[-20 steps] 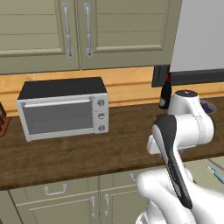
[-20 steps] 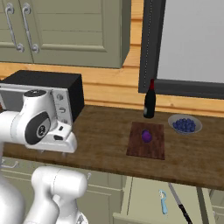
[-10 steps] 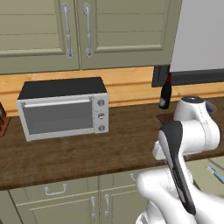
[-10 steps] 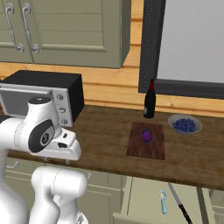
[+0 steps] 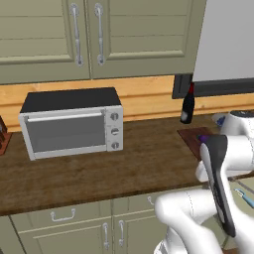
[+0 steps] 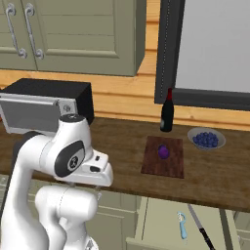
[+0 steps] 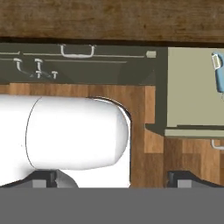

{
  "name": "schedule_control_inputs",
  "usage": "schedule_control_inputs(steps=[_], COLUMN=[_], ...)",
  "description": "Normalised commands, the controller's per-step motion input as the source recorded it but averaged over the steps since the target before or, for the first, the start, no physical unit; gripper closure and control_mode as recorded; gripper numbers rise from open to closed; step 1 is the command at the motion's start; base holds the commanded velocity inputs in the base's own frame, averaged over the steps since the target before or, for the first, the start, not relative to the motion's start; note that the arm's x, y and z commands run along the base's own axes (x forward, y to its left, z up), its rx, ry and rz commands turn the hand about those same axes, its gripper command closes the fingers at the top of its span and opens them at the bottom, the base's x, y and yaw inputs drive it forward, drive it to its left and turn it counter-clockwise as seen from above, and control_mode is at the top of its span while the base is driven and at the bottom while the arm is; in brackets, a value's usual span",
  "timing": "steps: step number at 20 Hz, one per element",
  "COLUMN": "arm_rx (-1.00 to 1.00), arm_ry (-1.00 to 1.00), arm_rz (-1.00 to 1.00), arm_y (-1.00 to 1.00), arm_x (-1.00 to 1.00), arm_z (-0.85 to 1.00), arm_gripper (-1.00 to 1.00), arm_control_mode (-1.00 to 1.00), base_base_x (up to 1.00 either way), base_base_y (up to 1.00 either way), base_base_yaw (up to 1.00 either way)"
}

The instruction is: Place the appropriate cutting tool for cutting the eggplant skin on the cutting board.

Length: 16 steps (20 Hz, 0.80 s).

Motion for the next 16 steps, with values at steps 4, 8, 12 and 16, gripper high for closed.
schedule_control_inputs(steps=[4, 8, 12, 16], arm_rx=[0.00, 0.00, 0.00, 0.00], arm_ry=[0.00, 0.00, 0.00, -0.01], arm_rz=[0.06, 0.07, 0.02, 0.02], arm_y=[-0.70, -0.81, -0.16, -0.49], arm_x=[0.00, 0.00, 0.00, 0.00], arm_z=[-0.08, -0.06, -0.03, 0.00], arm_gripper=[-1.00, -1.00, -1.00, -1.00], arm_control_mode=[-1.00, -1.00, -1.00, -1.00], base_base_x=[0.00, 0.00, 0.00, 0.00], base_base_y=[0.00, 0.00, 0.00, 0.00], base_base_yaw=[0.00, 0.00, 0.00, 0.00])
